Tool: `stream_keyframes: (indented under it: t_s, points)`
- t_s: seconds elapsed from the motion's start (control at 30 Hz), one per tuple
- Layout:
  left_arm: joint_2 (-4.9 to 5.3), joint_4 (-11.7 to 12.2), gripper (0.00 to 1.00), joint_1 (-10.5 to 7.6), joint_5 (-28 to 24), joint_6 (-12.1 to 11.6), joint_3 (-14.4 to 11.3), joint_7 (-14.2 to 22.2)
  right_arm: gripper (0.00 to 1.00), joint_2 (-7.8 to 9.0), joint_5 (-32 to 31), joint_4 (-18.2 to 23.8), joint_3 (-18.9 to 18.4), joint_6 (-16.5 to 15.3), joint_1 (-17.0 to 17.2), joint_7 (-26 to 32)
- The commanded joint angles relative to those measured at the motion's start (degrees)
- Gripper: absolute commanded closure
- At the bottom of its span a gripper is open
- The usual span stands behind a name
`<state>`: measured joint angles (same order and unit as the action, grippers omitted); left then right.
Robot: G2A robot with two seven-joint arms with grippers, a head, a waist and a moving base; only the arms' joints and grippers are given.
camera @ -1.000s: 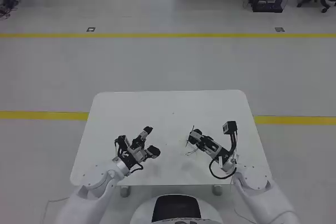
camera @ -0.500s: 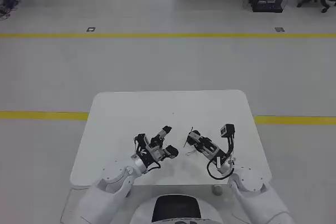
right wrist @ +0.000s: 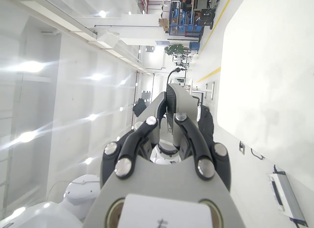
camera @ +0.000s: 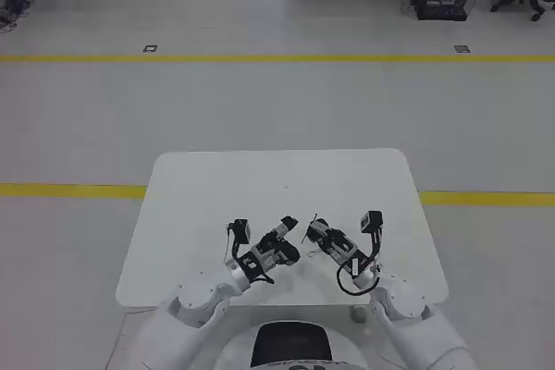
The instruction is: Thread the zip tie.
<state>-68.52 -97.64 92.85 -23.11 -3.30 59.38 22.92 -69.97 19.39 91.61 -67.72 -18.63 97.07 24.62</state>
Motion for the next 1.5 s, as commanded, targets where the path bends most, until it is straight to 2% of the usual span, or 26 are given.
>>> stream_keyframes:
  t_s: [0.0,0.2,0.27,0.3,0.37,0.47,0.5,0.73,0.97,1.33,1.37,1.4,1.47]
  points:
    - [-0.01,0.01,0.0,0.01,0.19,-0.16,-0.04,-0.19,1.0,0.01,-0.06,0.04,-0.03,-0.03,0.0,-0.01]
    - [-0.01,0.0,0.0,-0.03,0.29,-0.17,-0.09,-0.26,1.0,0.0,-0.18,0.04,-0.03,0.06,-0.04,-0.17]
    - [-0.06,-0.23,0.0,-0.09,0.29,-1.29,-0.7,0.06,1.0,-0.08,-1.57,0.07,0.4,0.42,-0.07,-1.59]
    - [0.0,-0.2,0.0,-0.16,1.08,-1.87,-0.76,0.11,1.0,-0.13,-2.08,-0.08,0.62,0.48,-0.05,-2.26]
    - [0.24,-0.51,0.0,-0.16,5.96,-2.35,-0.83,-1.27,1.0,-0.26,-2.61,-0.38,1.07,0.51,-0.11,-3.5]
    - [0.46,-1.53,0.0,0.41,9.09,-3.75,-1.16,-1.96,1.0,-0.44,-2.66,-1.21,1.67,0.93,-0.43,-4.55]
    - [0.58,-1.4,0.0,0.36,11.19,-3.91,-0.76,-3.16,1.0,-0.49,-2.43,-1.41,1.93,1.25,-0.61,-4.3]
    - [0.58,-1.4,0.0,0.36,11.19,-3.91,-0.76,-3.16,1.0,-0.51,-2.22,-1.56,2.01,1.33,-0.75,-4.2]
    - [0.46,-0.25,0.0,-0.51,12.28,-3.62,-1.81,-5.07,1.0,-0.7,-2.38,-1.9,2.61,1.52,-0.96,-5.07]
    - [0.43,0.1,0.0,-0.76,12.78,-3.59,-2.38,-6.06,1.0,-0.81,-3.14,-1.68,2.84,1.54,-1.09,-6.38]
    - [0.44,0.18,0.04,-0.77,12.72,-3.65,-2.42,-6.1,1.0,-0.84,-3.22,-1.68,2.88,1.33,-1.09,-6.57]
    - [0.45,0.23,0.13,-0.79,12.67,-3.69,-2.46,-6.11,1.0,-0.86,-3.37,-1.67,2.91,1.1,-1.11,-6.79]
    - [0.48,0.38,0.21,-0.8,12.5,-3.86,-2.53,-6.03,1.0,-0.91,-3.62,-1.69,3.02,0.66,-1.07,-7.23]
